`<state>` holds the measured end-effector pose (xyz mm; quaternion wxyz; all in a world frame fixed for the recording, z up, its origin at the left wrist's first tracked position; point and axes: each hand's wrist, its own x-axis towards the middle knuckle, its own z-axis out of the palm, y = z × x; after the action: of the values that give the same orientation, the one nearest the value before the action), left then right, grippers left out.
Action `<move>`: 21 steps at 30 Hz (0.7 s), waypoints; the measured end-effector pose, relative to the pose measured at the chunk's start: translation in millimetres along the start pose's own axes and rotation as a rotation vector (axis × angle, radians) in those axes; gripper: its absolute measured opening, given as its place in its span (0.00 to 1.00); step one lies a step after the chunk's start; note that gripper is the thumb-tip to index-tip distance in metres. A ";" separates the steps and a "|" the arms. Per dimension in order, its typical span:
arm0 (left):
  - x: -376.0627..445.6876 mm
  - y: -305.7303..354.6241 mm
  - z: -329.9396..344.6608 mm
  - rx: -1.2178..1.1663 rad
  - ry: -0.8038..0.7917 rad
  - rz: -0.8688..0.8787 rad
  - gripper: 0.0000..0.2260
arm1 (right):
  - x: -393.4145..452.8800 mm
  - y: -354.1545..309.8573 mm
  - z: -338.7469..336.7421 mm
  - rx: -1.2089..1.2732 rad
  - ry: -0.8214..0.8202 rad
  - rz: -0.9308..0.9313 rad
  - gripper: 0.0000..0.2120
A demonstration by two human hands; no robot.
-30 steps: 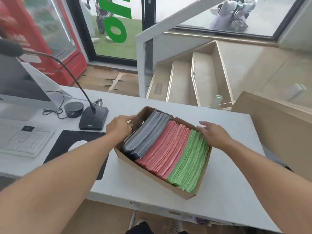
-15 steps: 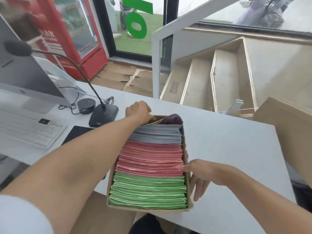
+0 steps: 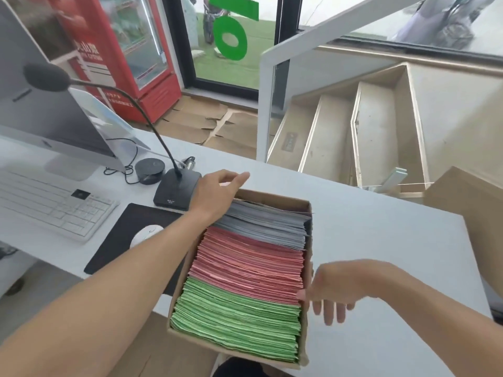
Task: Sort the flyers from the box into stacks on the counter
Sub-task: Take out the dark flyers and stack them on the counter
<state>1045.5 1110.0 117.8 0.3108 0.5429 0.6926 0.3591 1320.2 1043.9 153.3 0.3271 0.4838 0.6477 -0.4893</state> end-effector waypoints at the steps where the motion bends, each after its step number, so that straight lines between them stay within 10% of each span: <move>1: -7.3 -2.9 3.2 -0.035 0.015 -0.007 0.20 | -6.5 -2.5 -15.1 -0.016 0.138 0.016 0.24; 6: -22.1 -17.7 12.8 -0.049 0.111 -0.006 0.22 | -6.7 -26.2 -66.3 -0.015 1.066 -0.153 0.13; 21: -12.0 -33.1 24.1 0.034 0.148 0.034 0.19 | 98.1 -26.0 -28.4 -0.015 1.227 -0.293 0.18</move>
<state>1050.4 1097.0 77.4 0.2433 0.5317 0.7103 0.3919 1265.8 1099.5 82.2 -0.1709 0.5804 0.7804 -0.1579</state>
